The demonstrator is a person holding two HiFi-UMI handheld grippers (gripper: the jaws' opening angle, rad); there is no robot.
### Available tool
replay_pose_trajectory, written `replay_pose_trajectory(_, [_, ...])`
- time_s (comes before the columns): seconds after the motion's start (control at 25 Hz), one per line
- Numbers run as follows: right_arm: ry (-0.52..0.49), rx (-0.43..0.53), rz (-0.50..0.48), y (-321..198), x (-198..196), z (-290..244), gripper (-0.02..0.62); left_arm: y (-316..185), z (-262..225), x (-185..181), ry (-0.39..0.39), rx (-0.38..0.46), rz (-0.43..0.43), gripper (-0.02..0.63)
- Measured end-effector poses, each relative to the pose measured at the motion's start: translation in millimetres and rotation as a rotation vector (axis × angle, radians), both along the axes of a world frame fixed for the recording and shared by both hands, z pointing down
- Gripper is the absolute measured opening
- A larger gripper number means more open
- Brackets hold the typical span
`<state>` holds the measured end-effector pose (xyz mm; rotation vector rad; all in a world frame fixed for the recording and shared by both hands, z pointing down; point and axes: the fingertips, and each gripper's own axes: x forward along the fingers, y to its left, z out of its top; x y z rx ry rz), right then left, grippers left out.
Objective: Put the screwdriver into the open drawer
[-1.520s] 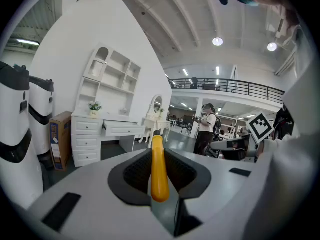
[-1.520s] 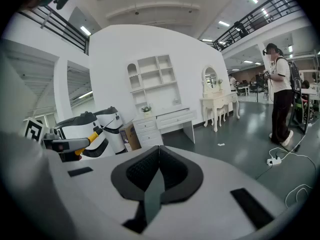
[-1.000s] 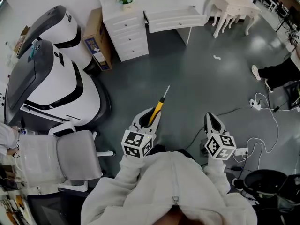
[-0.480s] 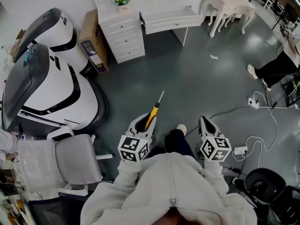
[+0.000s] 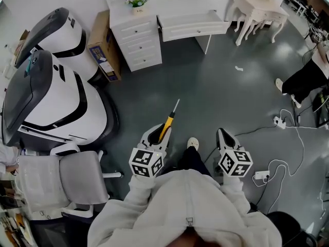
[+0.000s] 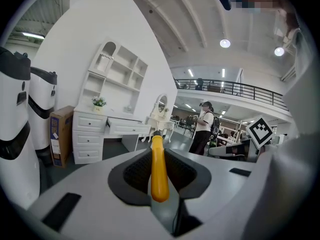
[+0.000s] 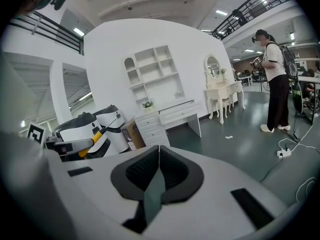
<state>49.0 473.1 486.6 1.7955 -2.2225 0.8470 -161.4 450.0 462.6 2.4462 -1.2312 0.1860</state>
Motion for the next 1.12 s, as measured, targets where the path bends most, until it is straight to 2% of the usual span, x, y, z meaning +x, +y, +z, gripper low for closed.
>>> replay_pose_trajectory(0.6, [-0.024, 0.022, -0.031, -144.0, 66.7, -3.2, 0.034, -140.1, -10.0, 59.8, 0.023, 0.030, -0.049, 0.086])
replay_pose_trajectory(1.12, [-0.047, 0.017, -0.039, -207.9, 103.9, 5.0, 0.034, -202.7, -7.9, 89.0, 0.004, 0.037, -0.080, 0.085])
